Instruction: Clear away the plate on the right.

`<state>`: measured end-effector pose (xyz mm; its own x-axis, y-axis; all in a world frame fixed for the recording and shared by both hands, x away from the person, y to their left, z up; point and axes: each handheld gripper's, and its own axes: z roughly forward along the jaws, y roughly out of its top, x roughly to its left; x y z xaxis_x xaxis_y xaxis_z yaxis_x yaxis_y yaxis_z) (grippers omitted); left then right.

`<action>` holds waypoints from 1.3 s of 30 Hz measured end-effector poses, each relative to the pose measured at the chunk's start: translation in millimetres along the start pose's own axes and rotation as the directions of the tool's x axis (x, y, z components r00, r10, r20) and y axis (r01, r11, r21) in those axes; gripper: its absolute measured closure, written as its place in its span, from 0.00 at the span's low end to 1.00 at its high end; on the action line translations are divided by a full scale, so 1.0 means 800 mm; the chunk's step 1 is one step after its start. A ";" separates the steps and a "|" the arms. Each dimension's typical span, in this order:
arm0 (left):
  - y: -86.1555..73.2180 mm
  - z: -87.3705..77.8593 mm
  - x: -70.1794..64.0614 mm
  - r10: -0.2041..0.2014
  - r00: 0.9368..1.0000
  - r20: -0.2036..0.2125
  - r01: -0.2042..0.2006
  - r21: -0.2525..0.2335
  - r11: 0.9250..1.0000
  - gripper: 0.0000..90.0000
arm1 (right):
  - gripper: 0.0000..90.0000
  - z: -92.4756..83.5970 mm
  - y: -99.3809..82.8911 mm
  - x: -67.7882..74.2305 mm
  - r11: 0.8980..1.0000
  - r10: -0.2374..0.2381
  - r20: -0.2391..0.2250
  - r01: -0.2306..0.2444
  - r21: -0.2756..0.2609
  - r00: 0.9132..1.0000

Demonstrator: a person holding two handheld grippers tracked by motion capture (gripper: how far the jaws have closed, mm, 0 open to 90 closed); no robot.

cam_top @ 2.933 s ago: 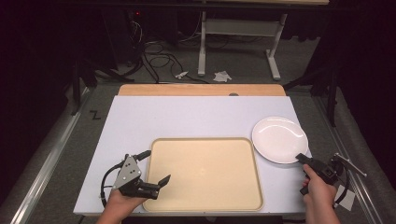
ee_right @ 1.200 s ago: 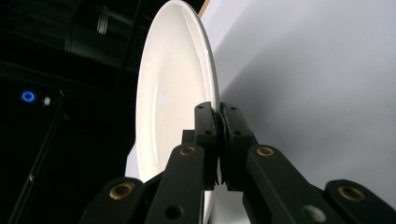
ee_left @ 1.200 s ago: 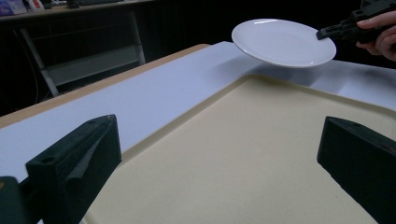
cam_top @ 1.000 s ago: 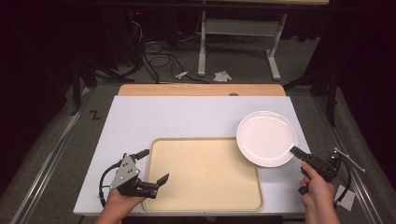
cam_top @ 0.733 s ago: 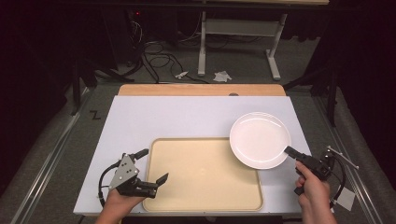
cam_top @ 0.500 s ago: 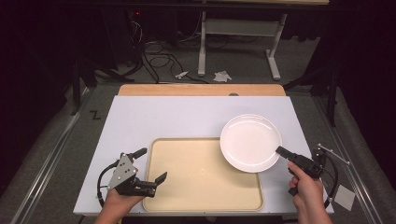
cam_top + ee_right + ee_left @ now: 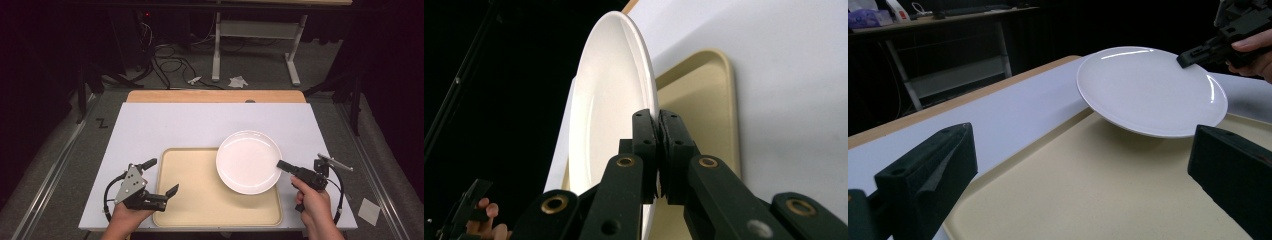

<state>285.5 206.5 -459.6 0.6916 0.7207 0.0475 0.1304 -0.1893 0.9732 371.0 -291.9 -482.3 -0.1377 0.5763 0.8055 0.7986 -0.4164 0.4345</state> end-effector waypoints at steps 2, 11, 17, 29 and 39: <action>0.000 0.000 0.000 -0.001 1.000 0.000 0.001 -0.001 1.000 0.00 | 0.99 0.001 -0.001 0.002 1.000 -0.001 -0.006 0.001 0.007 1.000; 0.000 -0.002 0.001 -0.006 1.000 -0.007 0.006 -0.006 1.000 0.00 | 0.99 0.022 -0.004 0.030 0.995 -0.050 -0.020 0.051 0.090 0.999; 0.000 -0.003 0.002 -0.008 1.000 -0.008 0.008 -0.007 1.000 0.00 | 0.99 0.038 -0.007 0.041 0.992 -0.074 -0.037 0.078 0.104 0.997; 0.000 -0.001 0.000 -0.007 1.000 0.000 0.007 -0.005 1.000 0.00 | 0.99 0.052 -0.020 0.038 0.989 -0.087 -0.035 0.090 0.118 0.996; 0.000 -0.002 0.001 -0.007 1.000 -0.002 0.007 -0.005 1.000 0.00 | 0.99 0.057 -0.033 0.039 0.983 -0.103 -0.031 0.107 0.151 0.994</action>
<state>284.5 208.0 -459.0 0.6893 0.7233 0.0414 0.1312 -0.1808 0.9747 372.2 -231.1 -486.5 -0.2375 0.5941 0.7685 0.8586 -0.2416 0.4521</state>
